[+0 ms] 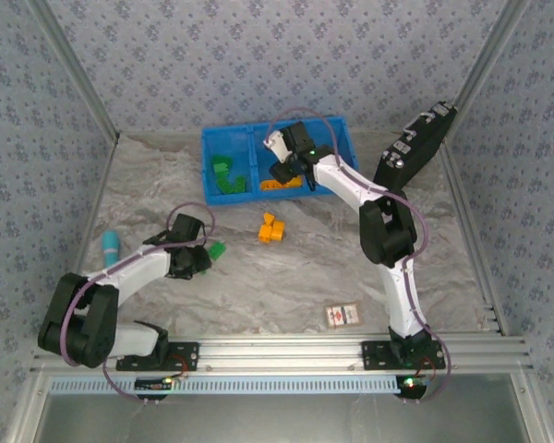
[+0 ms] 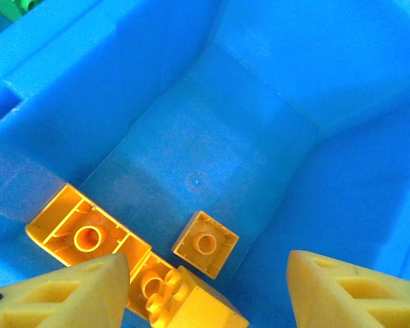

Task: Sort the legos into containers by color
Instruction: Pick up the lego from the middle-left of the table.

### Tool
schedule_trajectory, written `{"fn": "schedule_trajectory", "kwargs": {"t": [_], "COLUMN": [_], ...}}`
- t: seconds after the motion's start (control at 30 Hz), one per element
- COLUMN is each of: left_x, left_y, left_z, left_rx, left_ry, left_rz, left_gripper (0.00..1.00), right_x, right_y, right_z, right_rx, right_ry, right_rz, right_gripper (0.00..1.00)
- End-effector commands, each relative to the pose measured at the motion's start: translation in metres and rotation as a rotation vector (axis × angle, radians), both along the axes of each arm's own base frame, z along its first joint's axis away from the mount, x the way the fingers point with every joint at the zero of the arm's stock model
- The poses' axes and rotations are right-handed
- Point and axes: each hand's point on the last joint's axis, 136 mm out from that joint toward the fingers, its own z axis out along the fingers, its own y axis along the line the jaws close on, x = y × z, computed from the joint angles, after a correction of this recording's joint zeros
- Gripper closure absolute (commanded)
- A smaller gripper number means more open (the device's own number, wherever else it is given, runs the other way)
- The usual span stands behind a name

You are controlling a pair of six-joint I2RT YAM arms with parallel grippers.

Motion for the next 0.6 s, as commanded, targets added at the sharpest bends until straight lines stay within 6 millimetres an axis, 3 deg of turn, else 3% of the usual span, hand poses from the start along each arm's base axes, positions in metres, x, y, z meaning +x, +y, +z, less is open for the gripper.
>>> {"fn": "schedule_trajectory", "kwargs": {"t": [0.0,0.1,0.23,0.57], "left_x": [-0.018,-0.020,-0.020,0.018], "left_y": [0.001,0.000,0.002,-0.009], "left_z": [-0.007,-0.008,-0.001,0.053], "left_rx": [-0.016,-0.020,-0.020,-0.016], "left_ry": [0.063,0.067,0.048,-0.067], "left_rz": [0.000,-0.001,0.005,-0.056], "left_gripper": [0.76,0.79,0.80,0.81], "right_x": [0.001,-0.009,-0.042,-0.118], "right_y": [0.002,0.001,0.003,-0.001], "right_z": [0.021,0.028,0.033,0.008], "right_rx": [0.038,0.066,0.103,0.117], "right_ry": [-0.021,-0.038,-0.061,0.069], "right_rz": [-0.006,0.013,0.086,0.051], "right_gripper": [0.36,0.35,0.33,0.34]}}
